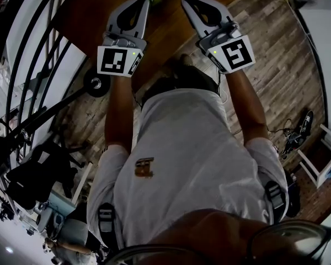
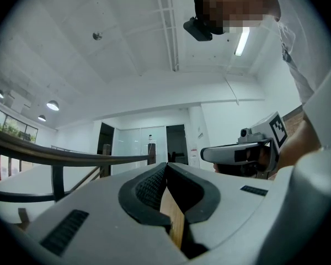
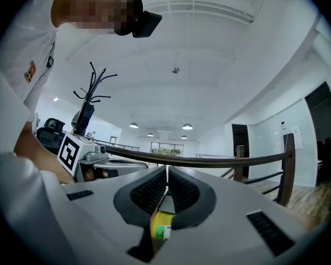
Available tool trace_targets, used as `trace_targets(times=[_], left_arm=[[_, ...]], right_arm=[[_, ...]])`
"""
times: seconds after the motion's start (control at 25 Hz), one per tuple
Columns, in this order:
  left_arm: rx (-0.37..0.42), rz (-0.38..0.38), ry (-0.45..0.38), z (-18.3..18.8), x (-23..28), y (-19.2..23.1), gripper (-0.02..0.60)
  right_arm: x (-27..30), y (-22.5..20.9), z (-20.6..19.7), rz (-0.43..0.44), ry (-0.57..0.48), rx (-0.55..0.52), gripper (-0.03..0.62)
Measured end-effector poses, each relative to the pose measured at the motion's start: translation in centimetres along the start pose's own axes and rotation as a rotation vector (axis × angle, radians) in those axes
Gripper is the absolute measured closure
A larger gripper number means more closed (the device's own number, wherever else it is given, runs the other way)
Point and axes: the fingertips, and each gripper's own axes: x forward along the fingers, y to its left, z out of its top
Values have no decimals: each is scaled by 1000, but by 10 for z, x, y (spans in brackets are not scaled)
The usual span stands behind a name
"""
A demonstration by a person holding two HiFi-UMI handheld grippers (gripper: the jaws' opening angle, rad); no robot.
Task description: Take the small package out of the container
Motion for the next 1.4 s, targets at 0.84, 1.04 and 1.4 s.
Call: trace_targets(times=[0.84,1.04,1.4], left_arm=[[-14,67,358,-105,100,40,490],[13,71,452,-125,117,47,439],[44,33,694,-183,133,51,360]], right_arm=[[40,-91,-37,175,26,28,560],[47,-110,-43,225,11,38,560],[52,-134,-60,291,22,57,560]])
